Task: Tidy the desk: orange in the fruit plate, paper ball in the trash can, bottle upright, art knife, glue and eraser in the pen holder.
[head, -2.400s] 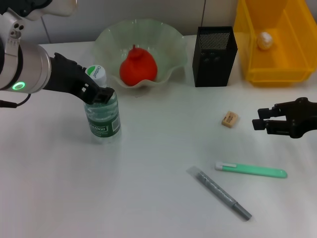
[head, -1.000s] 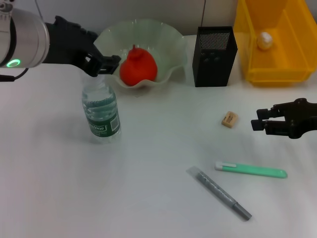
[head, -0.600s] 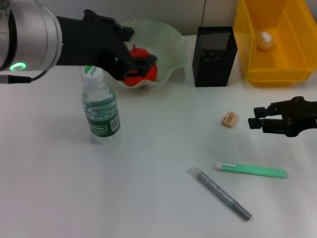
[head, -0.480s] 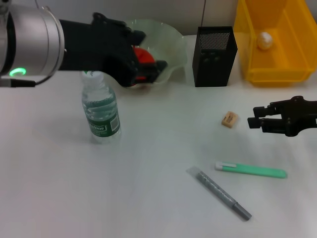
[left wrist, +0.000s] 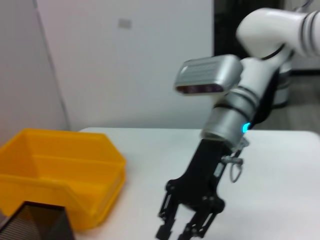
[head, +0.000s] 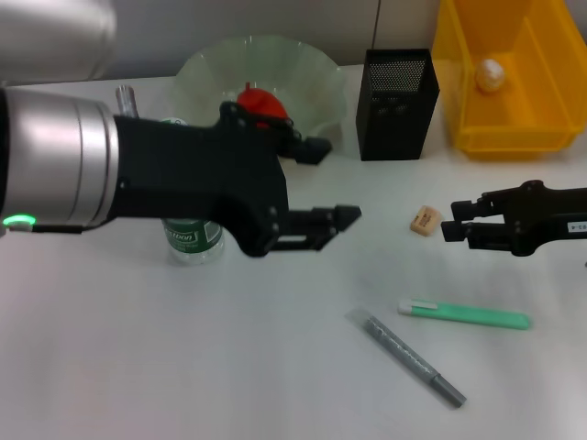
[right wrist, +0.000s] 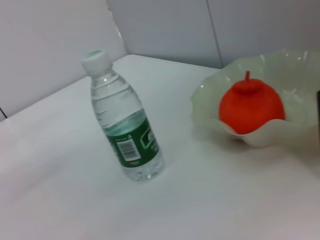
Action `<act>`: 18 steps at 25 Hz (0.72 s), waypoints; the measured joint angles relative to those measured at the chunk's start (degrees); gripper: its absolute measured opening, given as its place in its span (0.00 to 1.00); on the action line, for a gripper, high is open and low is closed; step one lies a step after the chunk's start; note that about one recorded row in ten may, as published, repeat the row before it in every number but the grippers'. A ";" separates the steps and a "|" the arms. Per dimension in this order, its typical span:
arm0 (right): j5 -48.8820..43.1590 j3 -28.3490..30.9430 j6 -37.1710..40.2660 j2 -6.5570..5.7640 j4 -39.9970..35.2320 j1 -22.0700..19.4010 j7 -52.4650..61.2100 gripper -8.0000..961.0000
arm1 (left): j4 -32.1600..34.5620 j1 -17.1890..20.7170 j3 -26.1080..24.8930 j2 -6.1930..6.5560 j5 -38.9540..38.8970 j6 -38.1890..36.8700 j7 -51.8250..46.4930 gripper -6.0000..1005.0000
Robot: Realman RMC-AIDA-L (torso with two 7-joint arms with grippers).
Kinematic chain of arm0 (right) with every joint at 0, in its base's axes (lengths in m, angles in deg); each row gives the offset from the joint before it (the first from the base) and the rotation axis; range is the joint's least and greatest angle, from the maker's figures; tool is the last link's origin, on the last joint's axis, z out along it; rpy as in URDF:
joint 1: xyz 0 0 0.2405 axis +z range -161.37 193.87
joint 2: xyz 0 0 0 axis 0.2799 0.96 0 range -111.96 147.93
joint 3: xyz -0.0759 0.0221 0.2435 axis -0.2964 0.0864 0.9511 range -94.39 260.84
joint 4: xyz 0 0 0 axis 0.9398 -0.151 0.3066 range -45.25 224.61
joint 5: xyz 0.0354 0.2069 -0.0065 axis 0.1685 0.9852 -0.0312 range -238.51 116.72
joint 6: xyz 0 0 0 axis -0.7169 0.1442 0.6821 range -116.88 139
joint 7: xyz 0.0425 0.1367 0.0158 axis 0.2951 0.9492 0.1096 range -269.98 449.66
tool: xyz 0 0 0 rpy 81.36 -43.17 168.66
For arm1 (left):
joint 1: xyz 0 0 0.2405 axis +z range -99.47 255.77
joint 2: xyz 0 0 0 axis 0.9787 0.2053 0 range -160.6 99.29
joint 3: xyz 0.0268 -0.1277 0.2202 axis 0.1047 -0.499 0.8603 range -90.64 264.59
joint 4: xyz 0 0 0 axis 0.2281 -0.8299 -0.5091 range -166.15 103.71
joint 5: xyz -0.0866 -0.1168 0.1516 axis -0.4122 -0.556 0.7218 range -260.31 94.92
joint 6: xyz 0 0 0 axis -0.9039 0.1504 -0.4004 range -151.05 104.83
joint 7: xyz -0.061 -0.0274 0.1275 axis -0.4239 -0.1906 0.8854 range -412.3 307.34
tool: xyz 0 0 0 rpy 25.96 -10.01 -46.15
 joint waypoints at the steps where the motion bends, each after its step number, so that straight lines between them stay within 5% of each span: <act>1: 0.00 0.00 0.00 0.00 0.00 0.00 0.00 0.43 | 0.00 0.00 0.00 0.00 0.00 0.00 0.00 0.60; 9: -0.17 -2.57 -0.47 1.82 -1.48 0.89 3.29 0.43 | -14.98 -0.18 -10.74 0.08 -11.64 -8.05 10.65 0.60; 11: -0.17 -3.72 -0.57 3.32 -4.52 1.00 6.11 0.43 | -20.27 -0.98 -14.00 0.13 -14.22 -11.51 13.50 0.60; 18: 0.29 -5.87 -0.10 3.76 -6.03 1.65 11.13 0.43 | -32.01 -1.94 -18.23 0.04 -16.19 -16.92 19.95 0.60</act>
